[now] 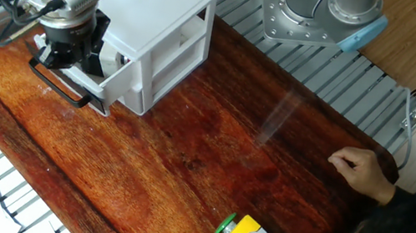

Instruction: Take something out of a drawer

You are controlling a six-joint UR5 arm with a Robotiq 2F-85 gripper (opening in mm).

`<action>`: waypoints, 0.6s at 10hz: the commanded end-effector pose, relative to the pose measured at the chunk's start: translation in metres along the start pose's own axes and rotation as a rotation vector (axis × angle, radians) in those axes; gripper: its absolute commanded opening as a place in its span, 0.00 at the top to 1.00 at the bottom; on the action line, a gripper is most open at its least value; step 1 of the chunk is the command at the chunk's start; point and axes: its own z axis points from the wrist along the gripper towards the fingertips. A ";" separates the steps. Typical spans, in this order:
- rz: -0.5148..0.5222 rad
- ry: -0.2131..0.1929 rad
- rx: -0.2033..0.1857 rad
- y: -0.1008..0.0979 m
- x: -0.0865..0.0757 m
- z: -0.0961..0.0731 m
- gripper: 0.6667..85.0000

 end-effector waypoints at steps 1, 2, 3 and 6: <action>-0.013 -0.023 0.012 -0.006 -0.005 0.006 1.00; -0.010 -0.026 0.014 -0.007 -0.005 0.006 1.00; -0.008 -0.026 0.025 -0.009 -0.005 0.005 1.00; -0.001 -0.019 0.073 -0.023 -0.004 0.001 1.00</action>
